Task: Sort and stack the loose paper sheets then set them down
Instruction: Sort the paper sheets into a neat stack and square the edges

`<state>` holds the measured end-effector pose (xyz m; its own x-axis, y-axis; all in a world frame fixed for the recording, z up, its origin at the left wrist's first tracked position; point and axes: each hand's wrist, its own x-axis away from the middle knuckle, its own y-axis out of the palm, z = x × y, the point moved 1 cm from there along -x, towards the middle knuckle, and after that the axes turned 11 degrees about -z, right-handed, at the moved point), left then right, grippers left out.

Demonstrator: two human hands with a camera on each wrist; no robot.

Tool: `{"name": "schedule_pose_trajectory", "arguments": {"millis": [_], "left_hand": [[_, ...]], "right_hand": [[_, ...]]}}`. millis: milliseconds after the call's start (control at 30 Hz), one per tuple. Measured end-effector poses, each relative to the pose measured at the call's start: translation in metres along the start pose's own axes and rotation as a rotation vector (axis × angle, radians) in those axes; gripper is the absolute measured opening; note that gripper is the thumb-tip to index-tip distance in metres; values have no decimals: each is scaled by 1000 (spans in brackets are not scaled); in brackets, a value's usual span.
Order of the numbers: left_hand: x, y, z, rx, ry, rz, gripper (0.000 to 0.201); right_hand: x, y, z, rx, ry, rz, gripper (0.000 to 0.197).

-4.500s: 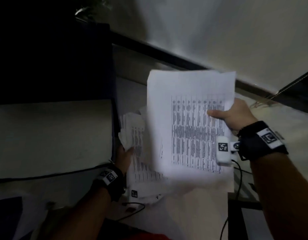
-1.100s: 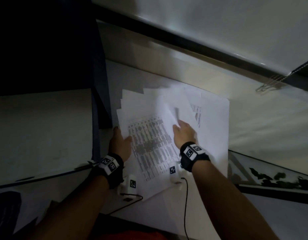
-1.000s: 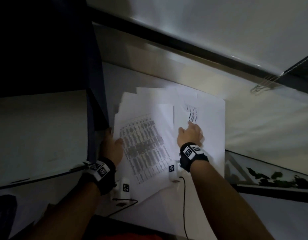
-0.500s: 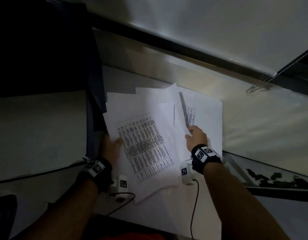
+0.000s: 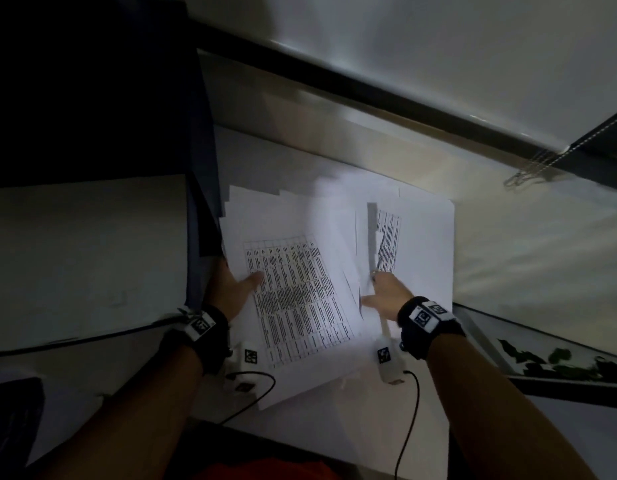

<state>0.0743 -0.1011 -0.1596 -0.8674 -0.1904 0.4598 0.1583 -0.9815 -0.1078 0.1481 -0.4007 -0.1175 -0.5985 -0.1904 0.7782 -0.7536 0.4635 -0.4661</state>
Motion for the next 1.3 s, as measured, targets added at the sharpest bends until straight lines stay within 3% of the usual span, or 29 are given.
{"name": "schedule_pose_trajectory", "arguments": {"millis": [100, 233, 333, 400, 467, 500, 600, 700, 733, 800, 833, 900, 967, 1133, 1300], "left_hand": [[-3, 6, 1, -58, 1, -79, 77], [0, 8, 14, -142, 19, -26, 64], [16, 20, 27, -77, 107, 6, 53], [28, 25, 37, -12, 171, 8, 49], [40, 28, 50, 47, 215, 24, 45], [44, 30, 57, 56, 238, 42, 43], [58, 42, 88, 32, 373, 105, 40], [68, 55, 125, 56, 531, 192, 34], [70, 57, 139, 61, 575, 217, 32], [70, 58, 164, 89, 647, 235, 31], [67, 57, 171, 120, 656, 209, 36], [61, 54, 174, 173, 625, 128, 59], [58, 52, 168, 192, 556, 77, 75], [53, 58, 158, 237, 489, 6, 88], [52, 56, 164, 255, 474, 100, 74]], "right_hand": [[-6, 16, -11, 11, -63, -61, 36], [-11, 9, -21, -422, -57, 215, 45], [-8, 14, -24, -285, -111, 287, 82], [-3, 11, -24, -414, -184, 295, 106], [11, 1, -23, -640, -246, 344, 113], [19, -6, -22, -730, -297, 370, 103], [47, -22, -29, -798, -422, 452, 43], [78, -40, -47, -801, -550, 628, 20], [88, -46, -53, -820, -600, 663, 18], [104, -55, -64, -817, -673, 717, 35], [110, -56, -65, -819, -709, 707, 32], [114, -55, -62, -811, -769, 671, 19], [112, -52, -57, -801, -767, 670, 30], [107, -61, -63, -809, -817, 660, 47], [107, -62, -64, -721, -726, 586, 42]]}}
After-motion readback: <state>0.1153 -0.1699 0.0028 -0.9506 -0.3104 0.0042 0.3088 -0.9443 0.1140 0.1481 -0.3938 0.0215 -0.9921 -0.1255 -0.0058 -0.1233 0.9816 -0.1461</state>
